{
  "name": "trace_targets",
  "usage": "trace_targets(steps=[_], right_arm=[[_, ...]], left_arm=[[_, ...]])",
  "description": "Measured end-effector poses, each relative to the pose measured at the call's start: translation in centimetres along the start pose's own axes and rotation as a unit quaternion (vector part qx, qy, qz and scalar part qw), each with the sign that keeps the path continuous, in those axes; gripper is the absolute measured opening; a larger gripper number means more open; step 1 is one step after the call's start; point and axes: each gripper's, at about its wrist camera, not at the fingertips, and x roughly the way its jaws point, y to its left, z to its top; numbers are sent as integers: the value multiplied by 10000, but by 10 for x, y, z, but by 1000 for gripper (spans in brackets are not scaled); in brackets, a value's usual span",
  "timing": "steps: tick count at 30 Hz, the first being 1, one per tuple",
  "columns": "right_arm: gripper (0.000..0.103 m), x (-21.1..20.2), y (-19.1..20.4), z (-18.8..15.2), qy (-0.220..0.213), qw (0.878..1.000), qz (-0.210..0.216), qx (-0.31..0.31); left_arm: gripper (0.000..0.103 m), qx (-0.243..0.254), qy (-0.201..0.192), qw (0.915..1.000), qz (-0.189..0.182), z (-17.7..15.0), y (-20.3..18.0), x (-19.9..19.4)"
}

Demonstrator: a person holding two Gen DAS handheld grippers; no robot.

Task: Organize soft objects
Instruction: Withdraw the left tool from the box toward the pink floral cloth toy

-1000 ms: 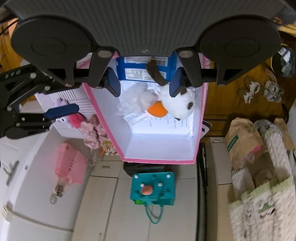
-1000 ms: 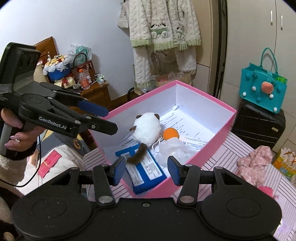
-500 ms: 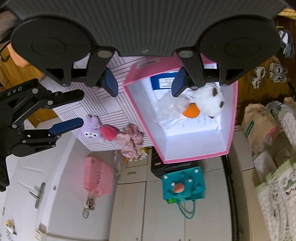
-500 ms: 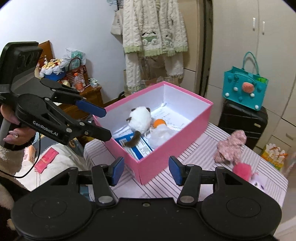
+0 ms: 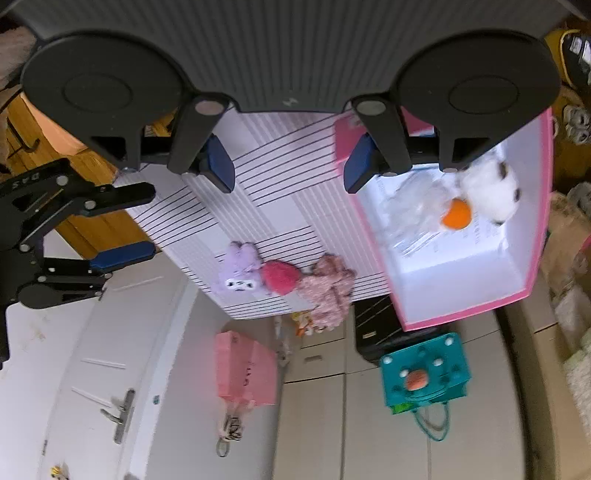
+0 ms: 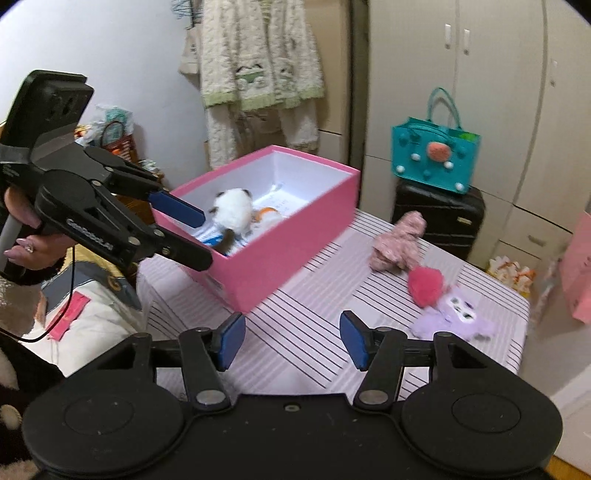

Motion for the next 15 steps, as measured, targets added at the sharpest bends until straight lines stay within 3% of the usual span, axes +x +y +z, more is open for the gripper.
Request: trace_targets(steps=[7,15], right_arm=[[64,8,-41,-16,91,9990,-176,409],[65,32,-80,-29,178,9989,-208,381]], left_arm=[[64,30,-70,9987,-496,18,-16,28],[64,-229,-273,9991,-230,32,-24,75]])
